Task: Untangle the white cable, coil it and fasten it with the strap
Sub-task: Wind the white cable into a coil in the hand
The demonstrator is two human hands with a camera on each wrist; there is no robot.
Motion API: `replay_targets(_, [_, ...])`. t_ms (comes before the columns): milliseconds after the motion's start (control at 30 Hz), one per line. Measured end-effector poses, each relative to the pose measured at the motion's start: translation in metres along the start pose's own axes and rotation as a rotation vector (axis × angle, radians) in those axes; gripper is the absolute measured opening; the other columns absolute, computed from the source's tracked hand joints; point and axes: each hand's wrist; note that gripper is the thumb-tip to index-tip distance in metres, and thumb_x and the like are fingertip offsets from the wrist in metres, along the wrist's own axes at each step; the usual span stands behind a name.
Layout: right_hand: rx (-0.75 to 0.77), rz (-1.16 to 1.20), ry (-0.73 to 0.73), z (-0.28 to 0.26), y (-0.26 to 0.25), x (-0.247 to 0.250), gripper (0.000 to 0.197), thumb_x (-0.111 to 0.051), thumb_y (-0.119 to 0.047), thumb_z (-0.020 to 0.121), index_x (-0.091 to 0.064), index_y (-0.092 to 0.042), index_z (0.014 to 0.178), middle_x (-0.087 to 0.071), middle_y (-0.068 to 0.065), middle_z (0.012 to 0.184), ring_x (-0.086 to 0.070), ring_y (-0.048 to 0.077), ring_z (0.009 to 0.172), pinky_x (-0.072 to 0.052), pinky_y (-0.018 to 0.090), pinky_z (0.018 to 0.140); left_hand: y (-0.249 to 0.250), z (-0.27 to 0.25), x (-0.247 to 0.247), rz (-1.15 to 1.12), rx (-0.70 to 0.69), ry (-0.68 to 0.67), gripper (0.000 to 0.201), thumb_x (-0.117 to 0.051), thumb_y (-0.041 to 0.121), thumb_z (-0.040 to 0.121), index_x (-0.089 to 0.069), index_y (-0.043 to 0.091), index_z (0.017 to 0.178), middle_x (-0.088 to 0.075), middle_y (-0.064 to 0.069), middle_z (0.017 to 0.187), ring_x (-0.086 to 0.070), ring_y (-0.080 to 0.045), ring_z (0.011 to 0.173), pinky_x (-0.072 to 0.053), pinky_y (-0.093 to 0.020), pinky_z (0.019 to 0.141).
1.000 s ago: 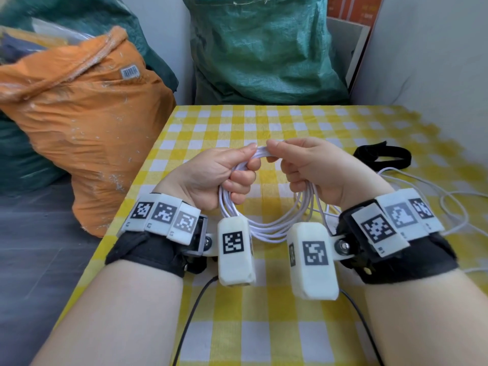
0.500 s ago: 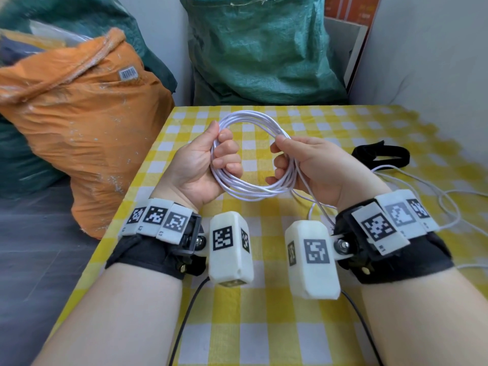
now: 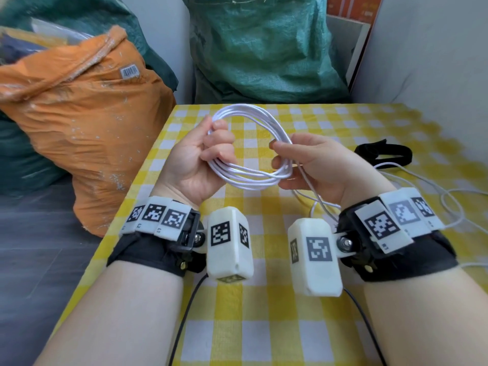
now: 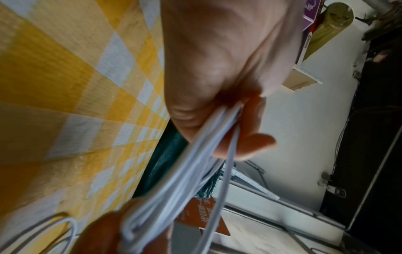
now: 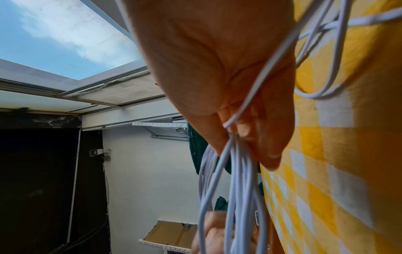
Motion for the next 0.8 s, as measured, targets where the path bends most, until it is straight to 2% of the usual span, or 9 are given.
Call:
replay_targets(67, [-0.015, -0.089, -0.004, -0.002, 0.000, 0.004, 0.003, -0.059, -0.015, 0.092, -0.062, -0.014, 0.091, -0.066, -0.002, 0.064, -0.059, 0.010, 0.047, -0.048, 0.018, 0.043, 0.010, -0.002, 0.007, -0.054, -0.077, 0.011, 0.049, -0.029, 0.035, 0.100, -0.052, -0.004, 0.082, -0.038, -0.006, 0.057, -0.034, -0.014, 0.047, -0.042, -0.032, 0.056])
replay_targets(133, [-0.014, -0.132, 0.050, -0.001, 0.002, 0.009, 0.005, -0.060, -0.015, 0.092, -0.063, -0.016, 0.090, -0.063, -0.003, 0.060, -0.045, 0.004, 0.037, -0.036, 0.014, 0.035, 0.020, -0.006, 0.013, -0.131, -0.172, 0.008, 0.047, -0.032, 0.031, 0.099, -0.052, -0.004, 0.075, -0.045, -0.013, 0.052, -0.032, -0.016, 0.040, -0.038, -0.033, 0.047])
replay_targets(200, [0.001, -0.166, 0.141, 0.001, 0.003, 0.014, 0.008, -0.060, -0.016, 0.092, -0.063, -0.017, 0.085, -0.057, -0.005, 0.056, -0.034, 0.003, 0.035, -0.027, 0.014, 0.033, 0.029, -0.011, 0.018, -0.187, -0.310, 0.061, 0.047, -0.035, 0.028, 0.097, -0.050, -0.003, 0.064, -0.044, -0.010, 0.046, -0.033, -0.019, 0.031, -0.033, -0.028, 0.039])
replay_targets(267, [0.019, -0.221, 0.235, 0.003, 0.005, 0.018, 0.012, -0.060, -0.017, 0.091, -0.062, -0.018, 0.079, -0.057, -0.006, 0.055, -0.034, 0.004, 0.036, -0.028, 0.016, 0.036, 0.034, -0.016, 0.022, -0.233, -0.464, 0.146, 0.050, -0.034, 0.030, 0.099, -0.046, 0.002, 0.059, -0.039, -0.003, 0.042, -0.034, -0.016, 0.025, -0.028, -0.023, 0.034])
replay_targets(333, [0.027, -0.297, 0.313, 0.002, 0.006, 0.018, 0.012, -0.062, -0.016, 0.088, -0.062, -0.017, 0.077, -0.059, -0.006, 0.057, -0.038, 0.006, 0.039, -0.032, 0.019, 0.042, 0.038, -0.020, 0.026, -0.291, -0.571, 0.165, 0.049, -0.031, 0.030, 0.101, -0.042, 0.005, 0.059, -0.036, -0.001, 0.041, -0.032, -0.014, 0.024, -0.027, -0.020, 0.033])
replay_targets(433, [0.036, -0.388, 0.408, 0.001, 0.007, 0.018, 0.010, -0.062, -0.012, 0.085, -0.062, -0.016, 0.076, -0.062, -0.005, 0.062, -0.041, 0.009, 0.047, -0.035, 0.020, 0.047, 0.042, -0.027, 0.029, -0.333, -0.653, 0.152, 0.051, -0.028, 0.030, 0.101, -0.041, 0.006, 0.058, -0.035, 0.000, 0.041, -0.030, -0.014, 0.025, -0.027, -0.020, 0.033])
replay_targets(633, [0.106, -0.492, 0.604, 0.002, 0.007, 0.026, 0.019, -0.064, -0.015, 0.080, -0.063, -0.022, 0.062, -0.068, -0.002, 0.067, -0.042, 0.007, 0.047, -0.032, 0.023, 0.048, 0.048, -0.033, 0.026, -0.243, -0.821, 0.288, 0.056, -0.023, 0.033, 0.102, -0.040, 0.009, 0.055, -0.031, 0.003, 0.041, -0.025, -0.009, 0.029, -0.025, -0.020, 0.033])
replay_targets(700, [0.116, -0.534, 0.596, 0.002, 0.007, 0.023, 0.016, -0.063, -0.013, 0.080, -0.067, -0.020, 0.067, -0.067, 0.000, 0.068, -0.044, 0.008, 0.047, -0.033, 0.023, 0.046, 0.044, -0.029, 0.019, -0.142, -0.834, 0.338, 0.052, -0.022, 0.032, 0.103, -0.040, 0.011, 0.059, -0.032, 0.004, 0.042, -0.025, -0.008, 0.030, -0.025, -0.019, 0.034])
replay_targets(800, [0.097, -0.631, 0.450, 0.000, 0.003, 0.014, 0.016, -0.063, -0.008, 0.082, -0.069, -0.021, 0.077, -0.066, -0.002, 0.072, -0.048, 0.009, 0.053, -0.037, 0.022, 0.047, 0.035, -0.022, 0.009, -0.003, -0.769, 0.307, 0.042, -0.027, 0.030, 0.101, -0.043, 0.012, 0.067, -0.034, 0.005, 0.046, -0.028, -0.006, 0.033, -0.027, -0.018, 0.037])
Point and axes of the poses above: each hand's wrist, its own z-axis towards the middle knuckle, its own x-axis out of the back of the hand, y = z × x
